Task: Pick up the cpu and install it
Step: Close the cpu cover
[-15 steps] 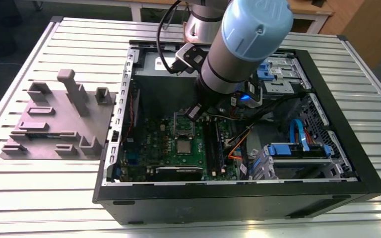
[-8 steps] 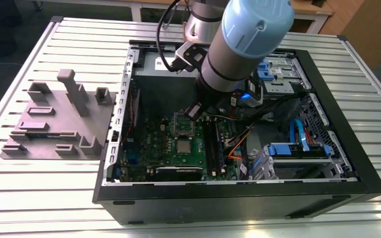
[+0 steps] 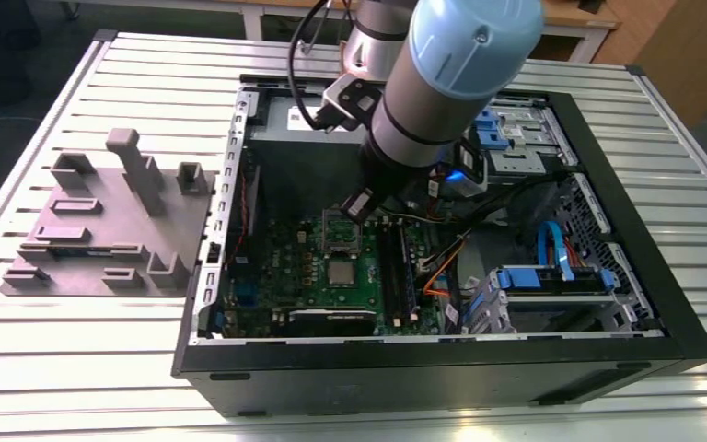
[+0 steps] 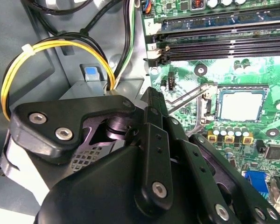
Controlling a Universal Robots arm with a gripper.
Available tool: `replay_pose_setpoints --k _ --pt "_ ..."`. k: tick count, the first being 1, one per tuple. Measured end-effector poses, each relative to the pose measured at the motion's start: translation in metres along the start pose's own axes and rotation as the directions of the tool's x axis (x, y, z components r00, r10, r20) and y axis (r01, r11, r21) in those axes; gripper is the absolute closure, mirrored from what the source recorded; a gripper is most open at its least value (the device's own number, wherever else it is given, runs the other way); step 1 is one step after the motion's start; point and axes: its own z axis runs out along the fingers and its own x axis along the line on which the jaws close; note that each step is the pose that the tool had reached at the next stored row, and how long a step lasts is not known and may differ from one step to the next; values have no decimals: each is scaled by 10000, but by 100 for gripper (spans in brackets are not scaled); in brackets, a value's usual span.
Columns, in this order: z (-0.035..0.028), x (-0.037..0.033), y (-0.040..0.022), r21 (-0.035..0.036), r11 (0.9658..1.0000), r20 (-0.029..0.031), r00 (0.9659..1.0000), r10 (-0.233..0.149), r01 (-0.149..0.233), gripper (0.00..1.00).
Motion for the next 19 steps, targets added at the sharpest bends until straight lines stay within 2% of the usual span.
replay_pose_setpoints --k 3,10,19 --pt "-8 2 5 22 10000 -28 10000 4 -4 90" --pt "-14 6 6 24 10000 -30 10000 5 -5 90" --pt "-33 44 -7 24 10000 -31 10000 4 -4 90"
